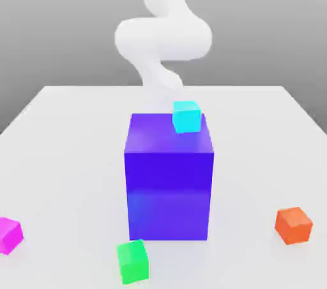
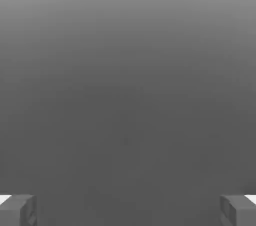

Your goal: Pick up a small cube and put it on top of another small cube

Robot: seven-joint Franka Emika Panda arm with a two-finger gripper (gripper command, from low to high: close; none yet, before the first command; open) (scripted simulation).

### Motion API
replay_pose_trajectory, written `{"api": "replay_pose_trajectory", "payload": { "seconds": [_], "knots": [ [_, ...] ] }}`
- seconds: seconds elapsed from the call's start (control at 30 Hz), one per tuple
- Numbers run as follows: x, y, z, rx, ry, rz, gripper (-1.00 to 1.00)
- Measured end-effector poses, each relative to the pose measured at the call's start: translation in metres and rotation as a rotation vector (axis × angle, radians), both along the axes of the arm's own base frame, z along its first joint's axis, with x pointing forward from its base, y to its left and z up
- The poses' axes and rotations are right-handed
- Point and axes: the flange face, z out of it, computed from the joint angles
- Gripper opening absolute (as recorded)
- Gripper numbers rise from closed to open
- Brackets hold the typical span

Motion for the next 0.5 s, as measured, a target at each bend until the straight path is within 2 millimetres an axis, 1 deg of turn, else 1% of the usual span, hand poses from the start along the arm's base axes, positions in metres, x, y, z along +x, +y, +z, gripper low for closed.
{"api": "replay_pose_trajectory", "payload": {
  "seconds": [0.07,0.13,0.27,0.4,0.5],
  "knots": [
    [0.025,-0.021,-0.030,0.022,0.056,-0.007,0.00],
    [0.046,-0.042,-0.060,0.041,0.107,-0.016,0.00],
    [0.077,-0.084,-0.125,0.076,0.206,-0.043,0.00],
    [0.095,-0.127,-0.195,0.104,0.302,-0.080,0.00],
    [0.099,-0.159,-0.248,0.119,0.373,-0.113,0.00]
  ]
}}
